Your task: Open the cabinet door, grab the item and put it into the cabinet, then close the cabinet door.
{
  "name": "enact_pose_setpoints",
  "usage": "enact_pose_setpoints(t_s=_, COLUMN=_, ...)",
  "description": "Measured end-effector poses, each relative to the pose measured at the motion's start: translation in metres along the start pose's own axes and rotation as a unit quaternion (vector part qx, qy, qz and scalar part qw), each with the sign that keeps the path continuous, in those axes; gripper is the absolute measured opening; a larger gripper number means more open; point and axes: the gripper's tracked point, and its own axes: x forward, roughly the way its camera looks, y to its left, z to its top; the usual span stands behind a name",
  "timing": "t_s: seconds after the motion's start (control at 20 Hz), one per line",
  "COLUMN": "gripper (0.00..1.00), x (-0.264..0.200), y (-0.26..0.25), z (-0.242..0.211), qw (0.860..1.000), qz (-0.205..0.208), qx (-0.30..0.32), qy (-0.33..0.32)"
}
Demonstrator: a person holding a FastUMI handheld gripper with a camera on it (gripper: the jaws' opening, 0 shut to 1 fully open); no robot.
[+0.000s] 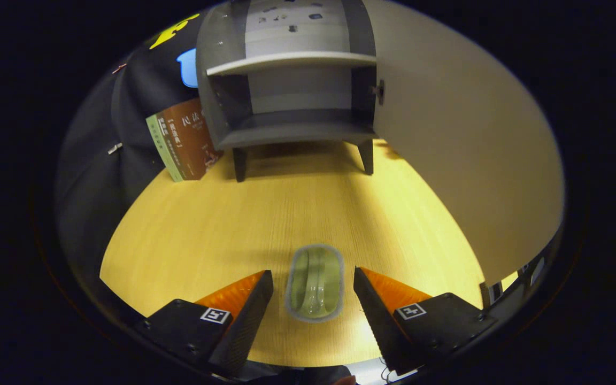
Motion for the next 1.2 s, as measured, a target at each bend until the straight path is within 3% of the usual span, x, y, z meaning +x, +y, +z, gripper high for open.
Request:
enact_pose_setpoints(t_s=0.1, gripper=0.85, x=0.021, y=-0.004, z=-0.012, qw=1.0, qz=-0.007, qx=-0.006, qy=0.015)
enact_pose_setpoints(t_s=0.2, gripper=0.84, x=0.034, y=0.001, z=-0.024, qw=0.999, qz=-0.006, qx=-0.003, qy=0.036)
enact_pose_setpoints(t_s=0.3, gripper=0.61, x=0.038, y=0.003, z=-0.022, qw=0.999, qz=-0.01, qx=-0.007, qy=0.04)
enact_pose_setpoints(t_s=0.4, gripper=0.61, x=0.039, y=-0.001, z=-0.013, qw=0.999, qz=-0.025, qx=-0.013, qy=0.026)
enact_pose_setpoints(t_s=0.45, gripper=0.22, x=0.041, y=-0.004, z=-0.018, qw=0.999, qz=-0.031, qx=-0.013, qy=0.038)
enact_pose_setpoints(t_s=0.5, gripper=0.22, x=0.039, y=-0.003, z=-0.013, qw=0.999, qz=-0.028, qx=-0.016, qy=0.031)
enact_pose_setpoints(t_s=0.55, gripper=0.16, x=0.042, y=-0.001, z=-0.016, qw=0.999, qz=-0.026, qx=-0.019, qy=0.035)
enact_pose_setpoints(t_s=0.8, gripper=0.16, x=0.023, y=0.003, z=0.004, qw=0.999, qz=-0.021, qx=-0.025, qy=0.015)
enact_pose_setpoints(t_s=1.2, gripper=0.16, x=-0.059, y=0.027, z=0.1, qw=0.998, qz=0.003, qx=-0.009, qy=-0.069)
